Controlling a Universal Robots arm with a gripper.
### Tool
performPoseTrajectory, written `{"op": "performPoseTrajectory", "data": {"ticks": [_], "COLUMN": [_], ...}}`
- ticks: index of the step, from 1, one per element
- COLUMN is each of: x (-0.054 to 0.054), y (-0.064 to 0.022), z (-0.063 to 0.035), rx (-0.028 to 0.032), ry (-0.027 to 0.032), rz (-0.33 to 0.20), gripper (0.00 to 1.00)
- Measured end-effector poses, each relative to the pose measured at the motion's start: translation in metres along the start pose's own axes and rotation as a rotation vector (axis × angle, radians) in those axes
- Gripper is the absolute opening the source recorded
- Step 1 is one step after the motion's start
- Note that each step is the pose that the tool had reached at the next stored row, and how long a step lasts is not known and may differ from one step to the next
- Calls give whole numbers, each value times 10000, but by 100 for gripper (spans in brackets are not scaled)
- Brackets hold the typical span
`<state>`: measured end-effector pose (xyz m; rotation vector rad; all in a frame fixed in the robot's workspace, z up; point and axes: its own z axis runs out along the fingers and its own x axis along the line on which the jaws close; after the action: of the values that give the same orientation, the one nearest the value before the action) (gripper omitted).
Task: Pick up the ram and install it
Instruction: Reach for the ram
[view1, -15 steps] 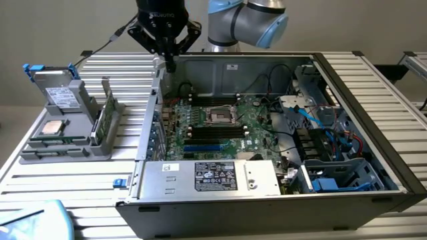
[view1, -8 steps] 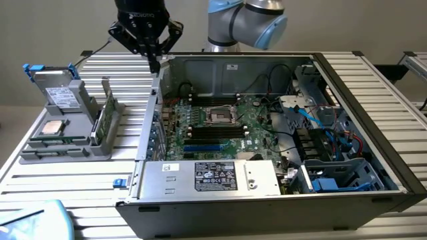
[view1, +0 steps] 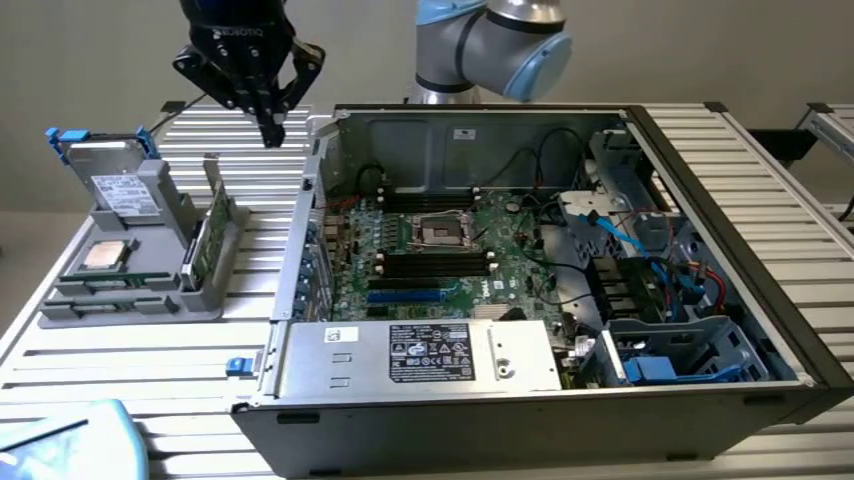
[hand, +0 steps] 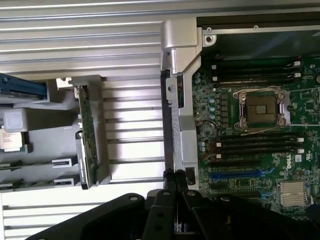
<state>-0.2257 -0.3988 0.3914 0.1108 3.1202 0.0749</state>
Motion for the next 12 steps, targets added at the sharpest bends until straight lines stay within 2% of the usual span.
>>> {"op": "performPoseTrajectory", "data": {"ticks": [2, 12], "x": [90, 495], "y": [-8, -47], "z": [5, 43], "rx": [2, 18], "ry": [26, 225], "rz": [-1, 9], "gripper": [10, 10]}}
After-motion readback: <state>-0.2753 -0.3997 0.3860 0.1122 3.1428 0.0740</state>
